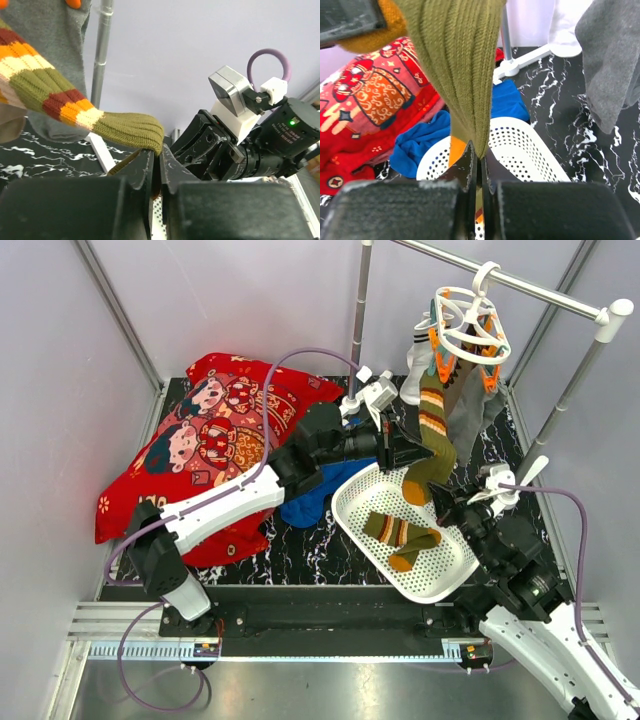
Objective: Remove the socks clipped to the hanger
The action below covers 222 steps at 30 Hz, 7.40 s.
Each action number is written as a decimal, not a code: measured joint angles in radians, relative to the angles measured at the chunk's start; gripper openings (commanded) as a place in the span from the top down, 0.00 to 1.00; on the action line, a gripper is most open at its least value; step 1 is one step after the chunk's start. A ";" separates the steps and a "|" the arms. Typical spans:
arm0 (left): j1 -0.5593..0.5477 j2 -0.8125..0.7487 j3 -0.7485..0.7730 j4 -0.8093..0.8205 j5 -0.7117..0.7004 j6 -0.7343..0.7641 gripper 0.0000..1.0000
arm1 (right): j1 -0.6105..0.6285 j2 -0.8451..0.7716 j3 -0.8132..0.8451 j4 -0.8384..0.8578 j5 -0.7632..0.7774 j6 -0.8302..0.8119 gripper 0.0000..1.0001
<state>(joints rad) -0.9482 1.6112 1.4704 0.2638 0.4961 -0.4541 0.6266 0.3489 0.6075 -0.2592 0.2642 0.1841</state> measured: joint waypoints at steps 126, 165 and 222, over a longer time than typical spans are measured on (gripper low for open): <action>0.191 0.671 0.753 0.495 0.113 -0.711 0.13 | 0.000 -0.058 0.109 0.155 -0.546 0.249 1.00; 0.194 0.731 0.798 0.543 0.034 -0.811 0.69 | 0.000 -0.050 0.098 0.181 -0.573 0.270 1.00; 0.296 -0.545 -0.252 -0.557 -0.320 0.084 0.01 | -0.079 0.563 0.591 -0.171 0.377 -0.064 0.34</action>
<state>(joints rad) -0.6518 1.0664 1.2186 -0.2928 0.1757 -0.3702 0.5476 0.9123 1.1988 -0.4301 0.6407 0.1196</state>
